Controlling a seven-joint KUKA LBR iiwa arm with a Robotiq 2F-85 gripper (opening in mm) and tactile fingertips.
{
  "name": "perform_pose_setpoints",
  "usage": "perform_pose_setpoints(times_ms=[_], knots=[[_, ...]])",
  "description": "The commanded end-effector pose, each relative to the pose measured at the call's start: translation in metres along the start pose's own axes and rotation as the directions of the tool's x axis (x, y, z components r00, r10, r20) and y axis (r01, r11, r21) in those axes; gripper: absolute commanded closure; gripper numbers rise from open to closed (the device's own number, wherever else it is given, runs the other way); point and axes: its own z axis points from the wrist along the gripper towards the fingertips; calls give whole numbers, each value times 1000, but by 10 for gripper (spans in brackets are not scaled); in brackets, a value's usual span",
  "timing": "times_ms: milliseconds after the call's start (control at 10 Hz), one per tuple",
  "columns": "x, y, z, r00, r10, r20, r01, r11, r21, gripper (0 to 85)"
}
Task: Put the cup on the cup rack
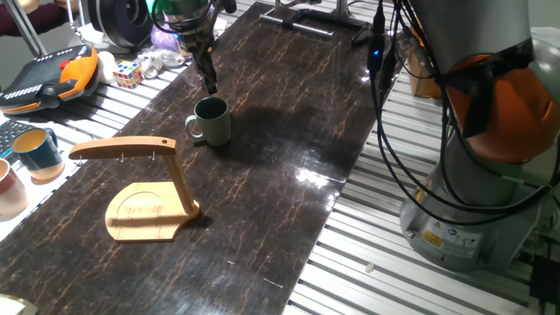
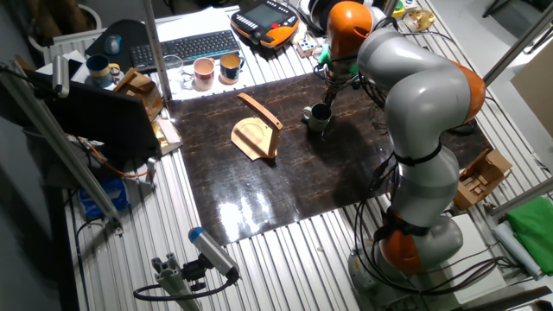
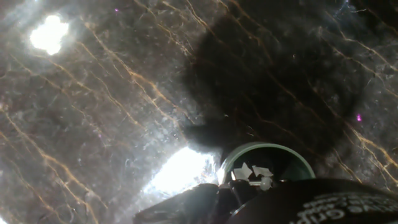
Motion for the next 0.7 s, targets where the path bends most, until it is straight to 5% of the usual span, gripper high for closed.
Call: perform_pose_setpoints(times_ms=[0, 200, 600], knots=[[0, 0, 1, 1000, -11, -5, 11, 1000, -2, 833], [2, 2, 4, 1000, -13, 6, 13, 1000, -4, 737], [1, 4, 15, 1000, 7, 24, -7, 1000, 23, 380]])
